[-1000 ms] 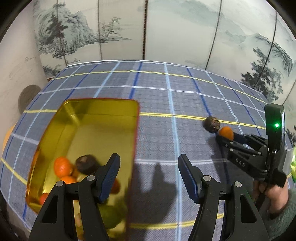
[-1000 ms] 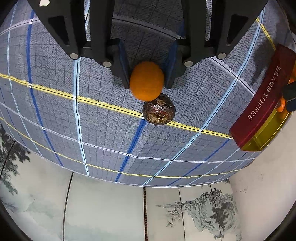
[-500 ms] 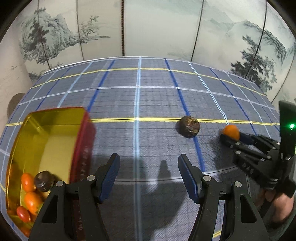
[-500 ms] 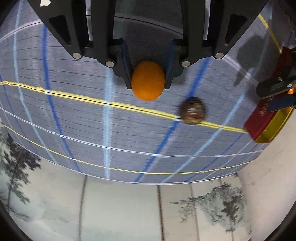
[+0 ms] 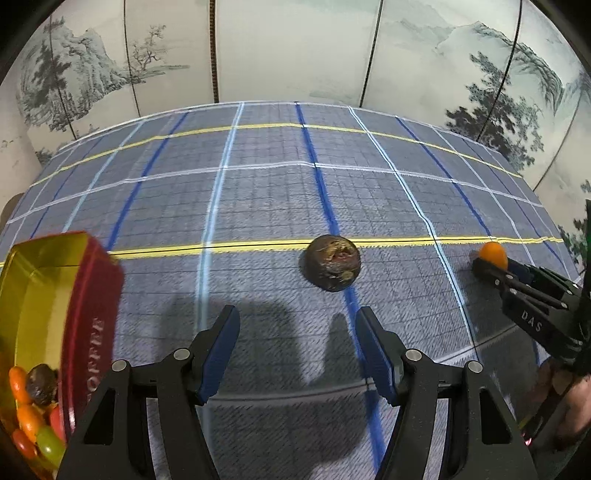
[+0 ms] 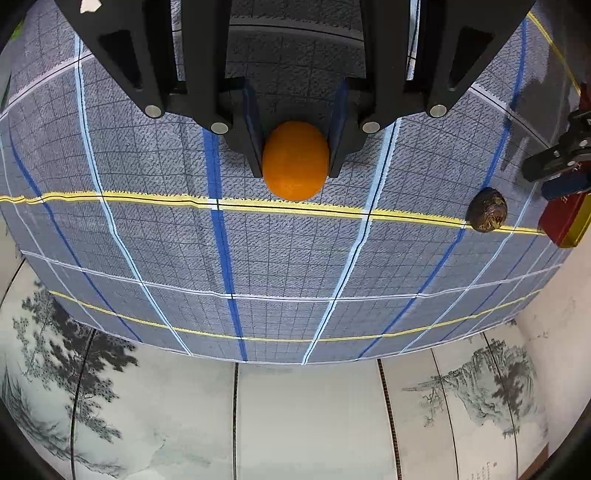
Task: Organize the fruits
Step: 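Grasp the brown kiwi with the left gripper while the right holds the mandarin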
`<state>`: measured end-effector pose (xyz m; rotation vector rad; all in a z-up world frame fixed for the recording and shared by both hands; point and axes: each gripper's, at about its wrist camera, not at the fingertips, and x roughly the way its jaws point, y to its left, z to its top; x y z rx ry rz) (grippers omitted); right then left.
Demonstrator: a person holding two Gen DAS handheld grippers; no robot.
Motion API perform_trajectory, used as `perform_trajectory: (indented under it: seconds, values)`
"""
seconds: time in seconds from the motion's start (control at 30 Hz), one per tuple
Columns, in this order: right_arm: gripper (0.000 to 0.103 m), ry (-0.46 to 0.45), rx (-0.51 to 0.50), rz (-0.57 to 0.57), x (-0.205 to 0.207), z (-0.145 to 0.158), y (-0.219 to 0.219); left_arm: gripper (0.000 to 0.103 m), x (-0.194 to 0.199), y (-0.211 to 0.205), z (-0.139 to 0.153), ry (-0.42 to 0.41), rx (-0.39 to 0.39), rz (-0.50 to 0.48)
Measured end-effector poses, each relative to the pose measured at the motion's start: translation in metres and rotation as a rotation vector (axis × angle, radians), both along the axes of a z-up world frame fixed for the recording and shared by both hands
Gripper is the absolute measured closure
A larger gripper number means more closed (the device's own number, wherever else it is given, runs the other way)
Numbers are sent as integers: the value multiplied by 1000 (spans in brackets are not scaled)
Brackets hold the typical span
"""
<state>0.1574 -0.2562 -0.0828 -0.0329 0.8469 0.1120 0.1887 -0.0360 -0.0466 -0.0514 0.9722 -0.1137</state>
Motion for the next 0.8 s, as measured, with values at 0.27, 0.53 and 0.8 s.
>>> perform_trajectory:
  seconds: [0.27,0.53,0.8]
  values:
    - [72,1,3,17,-1,0,-1,39,23,-11,-7,10,-32,-11]
    - [71,3,12,18,-1,0,-1,57,43,-17,-12,7,-40,-12]
    - [71,3,5,18,-2,0,1,62,24,-13,-12,-5,-39,-15]
